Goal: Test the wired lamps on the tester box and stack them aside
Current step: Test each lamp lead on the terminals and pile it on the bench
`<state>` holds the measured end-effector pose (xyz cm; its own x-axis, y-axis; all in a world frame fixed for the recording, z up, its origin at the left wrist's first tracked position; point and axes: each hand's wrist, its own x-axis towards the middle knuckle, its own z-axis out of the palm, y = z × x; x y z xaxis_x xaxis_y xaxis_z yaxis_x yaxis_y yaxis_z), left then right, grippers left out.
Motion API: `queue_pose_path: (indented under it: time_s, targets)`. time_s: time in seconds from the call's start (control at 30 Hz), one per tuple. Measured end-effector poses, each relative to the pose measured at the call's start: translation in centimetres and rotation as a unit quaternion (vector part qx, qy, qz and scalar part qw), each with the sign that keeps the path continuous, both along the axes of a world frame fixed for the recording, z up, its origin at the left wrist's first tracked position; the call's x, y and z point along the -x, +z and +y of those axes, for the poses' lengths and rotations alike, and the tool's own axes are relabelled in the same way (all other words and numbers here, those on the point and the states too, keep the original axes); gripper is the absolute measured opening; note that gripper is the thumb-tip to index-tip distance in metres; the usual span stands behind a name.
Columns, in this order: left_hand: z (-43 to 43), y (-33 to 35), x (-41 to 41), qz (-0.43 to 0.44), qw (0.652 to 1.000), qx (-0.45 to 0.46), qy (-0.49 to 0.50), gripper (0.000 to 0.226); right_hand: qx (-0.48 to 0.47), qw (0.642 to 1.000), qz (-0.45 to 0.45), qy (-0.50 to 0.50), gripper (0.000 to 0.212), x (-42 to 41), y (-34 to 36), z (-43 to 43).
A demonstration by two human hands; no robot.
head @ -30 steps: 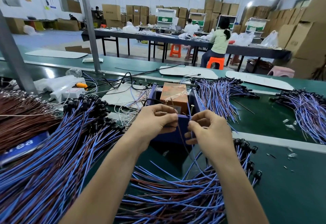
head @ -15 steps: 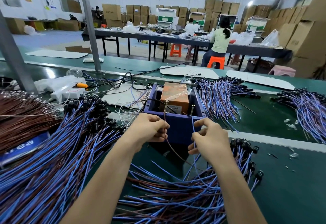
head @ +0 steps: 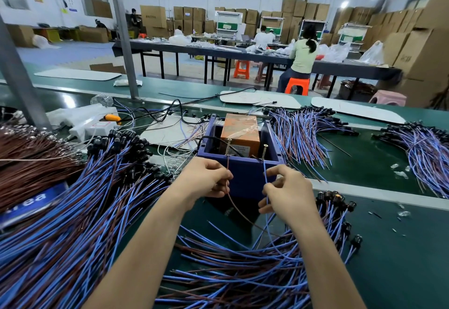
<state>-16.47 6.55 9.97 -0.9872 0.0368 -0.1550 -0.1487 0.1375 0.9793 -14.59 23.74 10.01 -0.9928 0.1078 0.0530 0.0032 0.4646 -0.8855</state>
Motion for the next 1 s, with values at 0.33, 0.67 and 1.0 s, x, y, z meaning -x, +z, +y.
queue_pose_path:
  time_s: [0.33,0.67,1.0]
  targets:
    - [-0.3,0.1,0.0,0.018,0.999,0.013,-0.032,0.013,0.024,0.999,-0.006,0.032,0.025,-0.2,0.3,-0.2]
    - [-3.5,1.5,-0.4,0.042,0.993,0.09,-0.06,0.012,0.071,0.952,-0.12,0.271,0.013,-1.9,1.9,-0.7]
    - [-7.4,-3.6,2.1,-0.025,0.851,0.513,0.11,0.032,-0.029,0.915,-0.123,0.383,0.023,-2.3,2.3,-0.4]
